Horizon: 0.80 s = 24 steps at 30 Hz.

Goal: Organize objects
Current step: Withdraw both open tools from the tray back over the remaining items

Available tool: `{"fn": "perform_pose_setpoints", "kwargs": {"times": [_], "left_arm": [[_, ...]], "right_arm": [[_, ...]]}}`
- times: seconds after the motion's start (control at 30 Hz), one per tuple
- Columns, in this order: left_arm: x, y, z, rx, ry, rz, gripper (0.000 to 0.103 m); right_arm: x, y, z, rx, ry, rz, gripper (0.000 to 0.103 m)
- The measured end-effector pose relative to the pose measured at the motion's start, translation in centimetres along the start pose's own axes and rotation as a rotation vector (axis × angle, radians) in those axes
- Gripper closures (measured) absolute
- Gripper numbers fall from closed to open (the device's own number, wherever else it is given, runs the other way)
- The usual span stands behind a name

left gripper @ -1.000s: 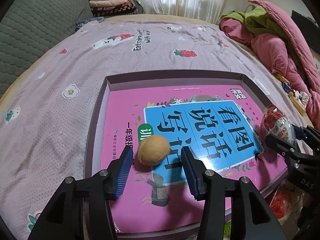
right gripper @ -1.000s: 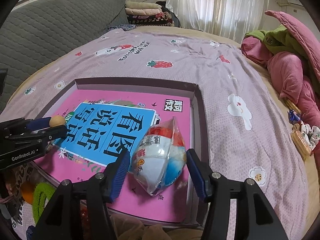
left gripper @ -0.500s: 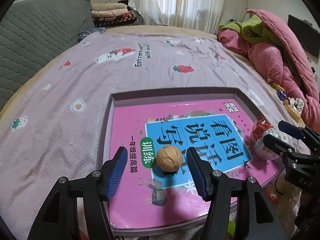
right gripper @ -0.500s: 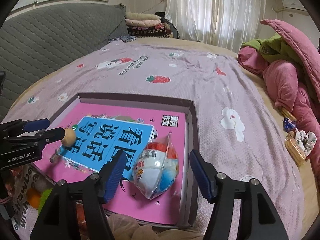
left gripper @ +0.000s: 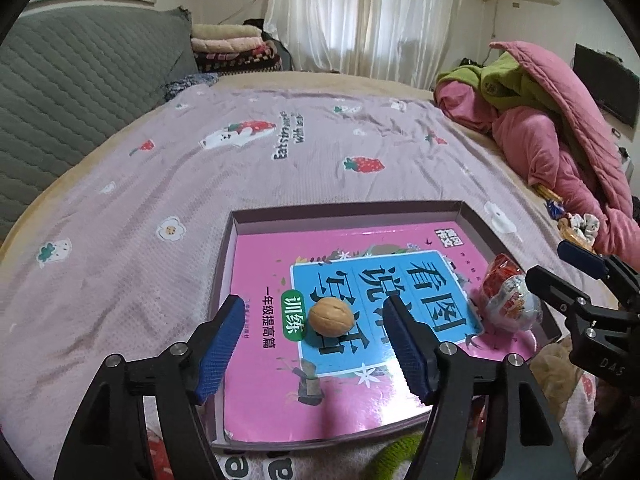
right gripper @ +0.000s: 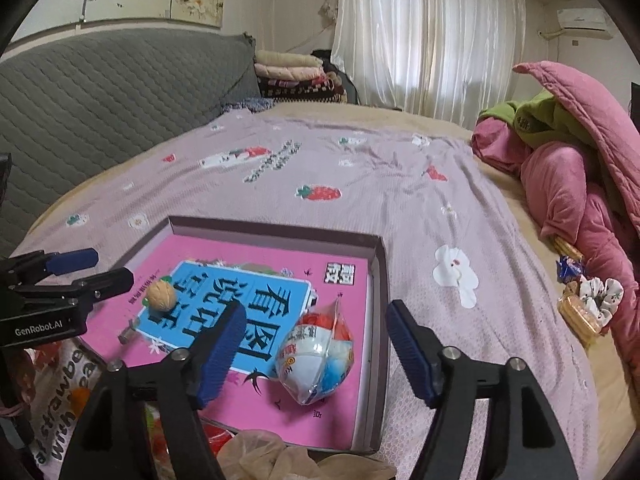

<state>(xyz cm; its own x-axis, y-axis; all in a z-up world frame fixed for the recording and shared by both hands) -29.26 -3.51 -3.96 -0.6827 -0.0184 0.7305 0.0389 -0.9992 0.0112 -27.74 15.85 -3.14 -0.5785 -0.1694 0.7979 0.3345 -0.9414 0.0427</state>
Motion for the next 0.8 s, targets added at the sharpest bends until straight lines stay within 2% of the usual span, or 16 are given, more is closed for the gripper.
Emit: {"fn": "perform_pose_setpoints", "kwargs": {"times": [0.4,0.67,0.8], "left_arm": [[-0.3,-0.9,4.5,0.039,-0.098,0.0,0.029],[-2.7,-2.4,7.8,0.038,-0.11,-0.016,0.028],[-4.0,-2.0,8.8,0.033,-0.104,0.016,0.028]], "right_arm": [[0.6,1.1,4.0,0.014,-0.09,0.017,0.028],[-0.1,2.0,6.6,0.05,-0.119,-0.006,0.027],[-0.6,2.9,7.5,0.057,-0.129,0.001,0.022]]}}
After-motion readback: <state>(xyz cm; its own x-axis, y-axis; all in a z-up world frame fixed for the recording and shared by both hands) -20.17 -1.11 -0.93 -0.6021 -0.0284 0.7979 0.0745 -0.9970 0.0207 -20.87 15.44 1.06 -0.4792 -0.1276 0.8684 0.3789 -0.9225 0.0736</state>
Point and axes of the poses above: each gripper's, at about its wrist camera, not at the fingertips, and z roughly against the way its jaws point, y to its left, x to its top, the point moved 8 cm from there along -z, roughly the way its jaws point, and after that the axes turned 6 degrees about x, right-handed, at the moved point
